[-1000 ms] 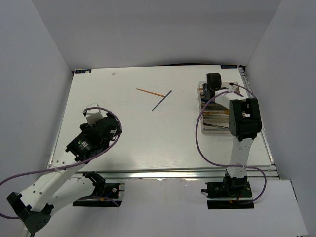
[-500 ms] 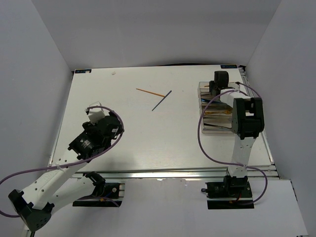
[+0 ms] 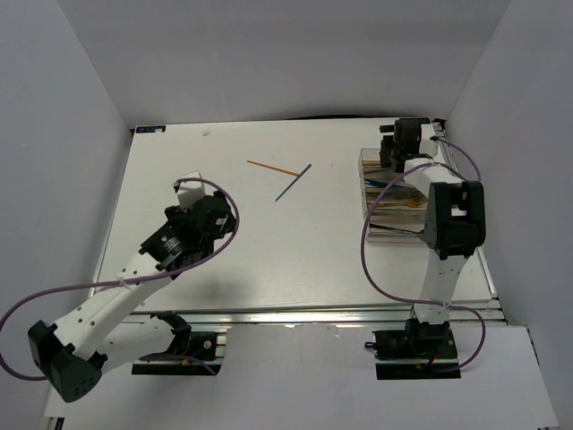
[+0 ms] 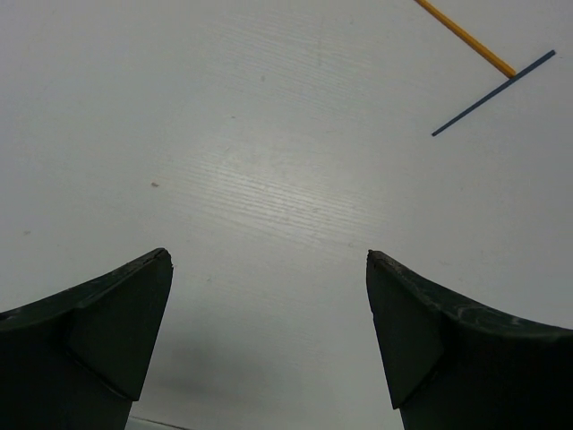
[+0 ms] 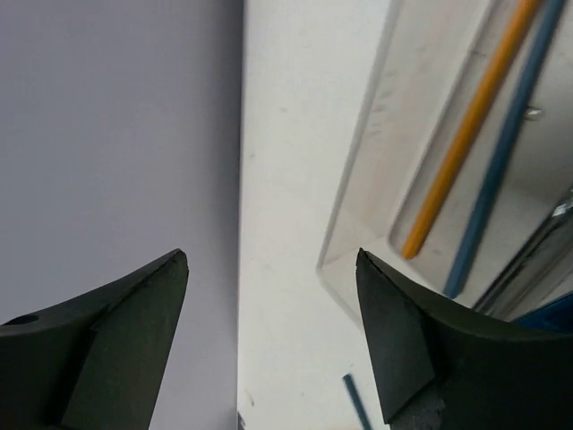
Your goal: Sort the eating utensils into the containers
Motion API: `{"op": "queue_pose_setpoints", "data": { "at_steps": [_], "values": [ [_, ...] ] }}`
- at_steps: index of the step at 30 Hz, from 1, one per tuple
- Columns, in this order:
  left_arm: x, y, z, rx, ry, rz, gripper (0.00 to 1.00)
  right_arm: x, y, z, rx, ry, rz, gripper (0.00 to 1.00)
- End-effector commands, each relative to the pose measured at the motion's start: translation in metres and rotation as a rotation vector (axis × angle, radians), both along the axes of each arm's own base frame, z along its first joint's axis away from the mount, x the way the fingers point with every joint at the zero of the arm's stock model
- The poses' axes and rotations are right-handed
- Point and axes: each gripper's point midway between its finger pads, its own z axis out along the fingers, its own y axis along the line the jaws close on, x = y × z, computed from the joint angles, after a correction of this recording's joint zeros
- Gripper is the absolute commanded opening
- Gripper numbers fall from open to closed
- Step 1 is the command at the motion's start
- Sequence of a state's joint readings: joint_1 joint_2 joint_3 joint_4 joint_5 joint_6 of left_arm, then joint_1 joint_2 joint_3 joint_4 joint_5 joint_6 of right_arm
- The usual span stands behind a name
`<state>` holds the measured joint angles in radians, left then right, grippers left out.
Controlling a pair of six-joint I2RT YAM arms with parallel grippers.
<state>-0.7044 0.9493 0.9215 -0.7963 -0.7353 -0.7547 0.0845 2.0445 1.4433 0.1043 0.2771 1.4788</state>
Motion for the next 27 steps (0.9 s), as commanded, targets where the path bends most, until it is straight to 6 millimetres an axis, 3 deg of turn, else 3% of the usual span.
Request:
{"op": "queue_pose_setpoints", "data": {
  "at_steps": [1,2,5,7,8,9,10,11,12,13,14,15,16,17,18,22,23,27],
  "values": [
    [0.032,-0.035,0.032,-0.032,-0.077,-0.089,0.98,-0.004,-0.001,0.083,-0.046,-0.157,0.052,0.82],
    [0.041,-0.044,0.035,0.002,-0.075,-0.136,0.98,-0.007,0.002,0.097,-0.076,-0.179,0.085,0.85],
    [0.087,-0.1,0.029,0.014,-0.012,-0.308,0.98,-0.027,0.02,0.131,-0.269,-0.184,0.281,0.89],
    [0.11,-0.127,0.016,0.07,0.05,-0.442,0.98,-0.055,0.029,0.128,-0.426,-0.111,0.463,0.89],
    [0.134,-0.146,0.009,0.105,0.068,-0.466,0.98,-0.07,0.031,0.114,-0.468,-0.072,0.525,0.89],
    [0.149,-0.152,0.007,0.155,0.053,-0.5,0.98,-0.089,0.032,0.127,-0.518,-0.096,0.563,0.89],
    [0.161,-0.16,0.003,0.169,0.051,-0.524,0.98,-0.104,0.029,0.122,-0.607,-0.088,0.615,0.89],
    [0.178,-0.173,0.019,0.151,0.009,-0.553,0.98,-0.118,0.029,0.12,-0.641,-0.095,0.641,0.89],
    [0.198,-0.178,-0.013,0.169,0.067,-0.575,0.98,-0.149,0.03,0.11,-0.655,-0.101,0.683,0.89],
    [0.209,-0.19,-0.019,0.133,0.077,-0.615,0.98,-0.163,0.032,0.107,-0.664,-0.111,0.721,0.89],
    [0.231,-0.197,0.0,0.108,0.034,-0.626,0.95,-0.187,0.029,0.103,-0.697,-0.108,0.745,0.89],
    [0.245,-0.207,-0.036,0.12,0.091,-0.647,0.91,-0.201,0.038,0.102,-0.687,-0.134,0.808,0.89],
    [0.254,-0.212,-0.042,0.127,0.091,-0.654,0.87,-0.214,0.042,0.097,-0.686,-0.131,0.849,0.89],
    [0.262,-0.216,-0.047,0.139,0.095,-0.664,0.85,-0.228,0.044,0.106,-0.702,-0.166,0.872,0.89],
    [0.276,-0.227,-0.056,0.137,0.091,-0.674,0.84,-0.24,0.051,0.098,-0.685,-0.179,0.924,0.89],
    [0.292,-0.242,-0.076,0.124,0.095,-0.7,0.78,-0.269,0.058,0.094,-0.676,-0.206,0.983,0.89],
    [0.294,-0.244,-0.085,0.121,0.098,-0.705,0.72,-0.276,0.059,0.092,-0.671,-0.209,0.996,0.89],
    [0.295,-0.245,-0.102,0.118,0.114,-0.704,0.63,-0.287,0.06,0.091,-0.677,-0.228,1.011,0.89]
  ]
}}
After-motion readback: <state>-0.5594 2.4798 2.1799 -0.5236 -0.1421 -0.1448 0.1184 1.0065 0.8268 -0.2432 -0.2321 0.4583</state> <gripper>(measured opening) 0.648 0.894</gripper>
